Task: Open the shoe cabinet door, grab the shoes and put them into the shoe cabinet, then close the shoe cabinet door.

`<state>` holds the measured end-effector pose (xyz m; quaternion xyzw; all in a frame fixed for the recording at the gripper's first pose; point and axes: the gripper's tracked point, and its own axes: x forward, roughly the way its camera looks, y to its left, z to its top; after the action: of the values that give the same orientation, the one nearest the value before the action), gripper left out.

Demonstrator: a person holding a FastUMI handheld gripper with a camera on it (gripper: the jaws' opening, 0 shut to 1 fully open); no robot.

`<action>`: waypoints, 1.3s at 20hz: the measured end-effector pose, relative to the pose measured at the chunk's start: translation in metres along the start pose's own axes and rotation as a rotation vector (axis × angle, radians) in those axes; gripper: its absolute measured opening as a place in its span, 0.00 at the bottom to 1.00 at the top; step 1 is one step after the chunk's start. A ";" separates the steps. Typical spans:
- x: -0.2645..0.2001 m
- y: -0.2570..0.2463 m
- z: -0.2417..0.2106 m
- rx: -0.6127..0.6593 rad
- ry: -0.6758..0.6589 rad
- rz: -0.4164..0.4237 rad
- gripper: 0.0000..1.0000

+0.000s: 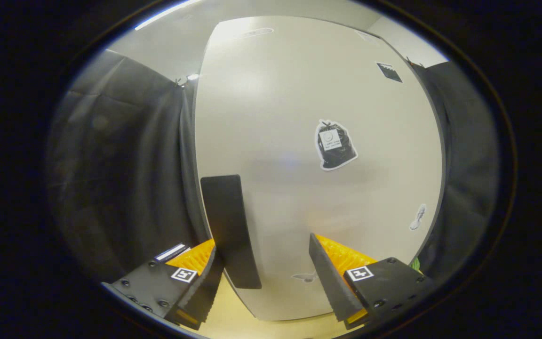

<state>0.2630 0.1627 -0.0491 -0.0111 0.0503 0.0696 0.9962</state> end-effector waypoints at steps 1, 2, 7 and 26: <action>0.000 0.000 0.000 0.001 -0.002 -0.004 0.99; 0.001 0.000 0.000 0.000 -0.003 -0.007 0.99; 0.006 0.000 0.000 0.000 -0.006 -0.024 0.99; -0.041 -0.011 0.015 -0.031 -0.037 -0.015 0.99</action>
<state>0.2253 0.1465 -0.0301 -0.0259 0.0308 0.0631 0.9972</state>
